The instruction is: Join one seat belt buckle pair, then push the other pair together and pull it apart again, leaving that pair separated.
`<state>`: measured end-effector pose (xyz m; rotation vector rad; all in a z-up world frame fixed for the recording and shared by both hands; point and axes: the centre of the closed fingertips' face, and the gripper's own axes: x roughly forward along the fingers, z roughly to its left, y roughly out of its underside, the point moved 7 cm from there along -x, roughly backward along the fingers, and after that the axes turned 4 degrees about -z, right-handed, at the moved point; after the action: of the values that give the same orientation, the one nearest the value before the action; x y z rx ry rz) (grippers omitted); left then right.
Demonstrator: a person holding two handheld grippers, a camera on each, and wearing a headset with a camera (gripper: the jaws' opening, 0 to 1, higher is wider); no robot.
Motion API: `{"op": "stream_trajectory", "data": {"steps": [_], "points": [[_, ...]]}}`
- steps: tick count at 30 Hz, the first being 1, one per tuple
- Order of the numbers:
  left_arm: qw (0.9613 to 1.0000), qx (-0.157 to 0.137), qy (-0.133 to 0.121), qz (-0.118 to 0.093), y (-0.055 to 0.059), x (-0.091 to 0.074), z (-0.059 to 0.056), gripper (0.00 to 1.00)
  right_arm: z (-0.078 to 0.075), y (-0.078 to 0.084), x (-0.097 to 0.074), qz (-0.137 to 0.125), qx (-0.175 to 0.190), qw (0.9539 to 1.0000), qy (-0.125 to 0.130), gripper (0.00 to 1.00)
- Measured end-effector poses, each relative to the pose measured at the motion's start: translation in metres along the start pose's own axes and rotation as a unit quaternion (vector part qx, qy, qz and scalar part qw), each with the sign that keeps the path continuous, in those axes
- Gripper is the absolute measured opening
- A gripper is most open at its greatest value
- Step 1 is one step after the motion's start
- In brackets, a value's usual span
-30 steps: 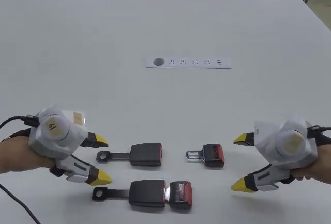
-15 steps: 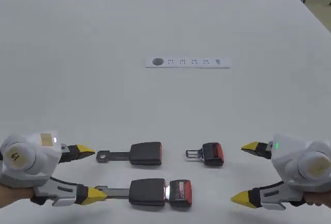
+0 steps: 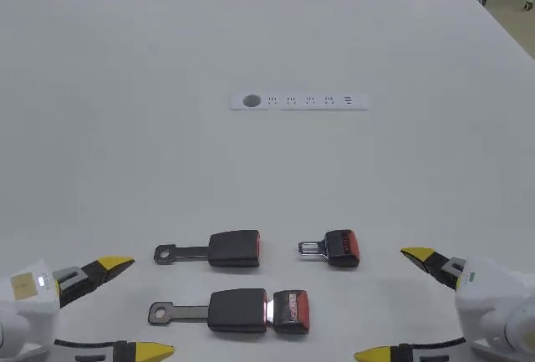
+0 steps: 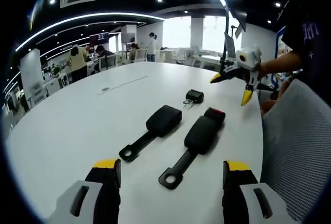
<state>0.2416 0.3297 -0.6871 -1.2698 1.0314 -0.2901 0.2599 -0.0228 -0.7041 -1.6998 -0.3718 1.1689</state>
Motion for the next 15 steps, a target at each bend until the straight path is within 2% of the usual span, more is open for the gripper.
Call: {"op": "stream_trajectory", "data": {"steps": [3, 5, 6, 8, 11, 12, 15], "points": [[0.9999, -0.010, -0.007, -0.012, 0.004, -0.002, -0.003, 0.89, 0.006, 0.004, -0.001, -0.006, 0.005, 1.0000, 0.001, 0.99], [0.9993, -0.018, -0.010, -0.033, 0.002, -0.002, -0.005, 0.92, 0.010, 0.005, -0.002, -0.012, 0.013, 0.9998, 0.002, 0.99], [0.9982, -0.032, -0.015, -0.048, 0.002, -0.002, -0.006, 0.93, 0.011, 0.005, -0.002, -0.017, 0.019, 0.9997, 0.004, 0.99], [0.9971, -0.045, -0.022, -0.057, 0.002, -0.002, -0.005, 0.99, 0.012, 0.004, -0.004, -0.027, 0.026, 0.9993, 0.010, 0.99], [0.9945, -0.064, -0.026, -0.079, 0.000, -0.002, -0.008, 1.00, 0.013, 0.002, -0.007, -0.045, 0.021, 0.9986, 0.015, 0.99], [0.9940, -0.070, -0.025, -0.080, 0.000, -0.002, -0.009, 1.00, 0.014, 0.001, -0.007, -0.054, 0.023, 0.9982, 0.015, 0.99], [0.9946, -0.062, -0.030, -0.078, 0.004, -0.002, -0.011, 1.00, 0.013, -0.003, -0.008, -0.078, 0.038, 0.9959, 0.023, 0.99]]}}
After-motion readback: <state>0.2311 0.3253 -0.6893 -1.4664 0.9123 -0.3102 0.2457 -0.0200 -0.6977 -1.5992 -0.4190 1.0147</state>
